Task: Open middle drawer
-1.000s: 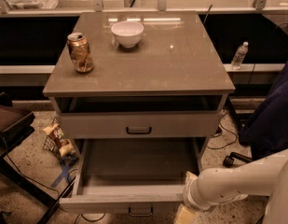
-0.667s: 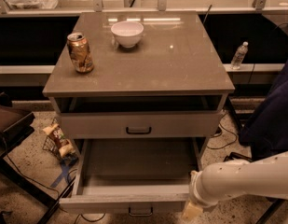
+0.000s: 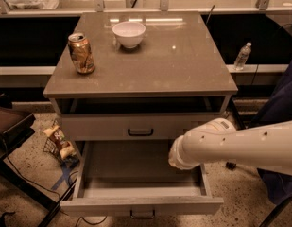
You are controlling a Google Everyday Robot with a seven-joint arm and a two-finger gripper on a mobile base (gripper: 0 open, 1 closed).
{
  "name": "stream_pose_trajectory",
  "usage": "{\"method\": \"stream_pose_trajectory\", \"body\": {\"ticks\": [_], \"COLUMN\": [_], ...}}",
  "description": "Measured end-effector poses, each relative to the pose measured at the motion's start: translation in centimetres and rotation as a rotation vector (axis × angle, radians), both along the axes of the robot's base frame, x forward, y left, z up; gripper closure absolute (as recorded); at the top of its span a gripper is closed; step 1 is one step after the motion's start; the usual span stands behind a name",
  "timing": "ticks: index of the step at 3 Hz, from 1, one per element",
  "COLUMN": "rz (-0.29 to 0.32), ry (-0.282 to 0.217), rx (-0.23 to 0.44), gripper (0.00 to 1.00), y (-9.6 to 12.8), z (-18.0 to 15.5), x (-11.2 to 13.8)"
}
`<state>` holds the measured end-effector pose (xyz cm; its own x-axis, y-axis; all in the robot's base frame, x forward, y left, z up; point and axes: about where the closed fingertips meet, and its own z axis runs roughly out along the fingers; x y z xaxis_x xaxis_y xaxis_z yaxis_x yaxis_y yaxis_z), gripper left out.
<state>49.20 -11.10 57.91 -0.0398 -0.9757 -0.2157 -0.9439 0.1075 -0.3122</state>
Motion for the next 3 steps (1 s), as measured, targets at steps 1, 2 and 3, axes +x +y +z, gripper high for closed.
{"method": "stream_pose_trajectory", "body": {"ticks": [1, 2, 3], "rz": [0.029, 0.018, 0.021], "ry": [-0.005, -0.006, 0.001], "rx": [0.118, 0.173, 0.176], "gripper": [0.95, 1.00, 1.00], "y": [3.8, -1.2, -0.7], "z": [-0.1, -2.9, -3.2], "x": [2.5, 1.8, 1.9]}}
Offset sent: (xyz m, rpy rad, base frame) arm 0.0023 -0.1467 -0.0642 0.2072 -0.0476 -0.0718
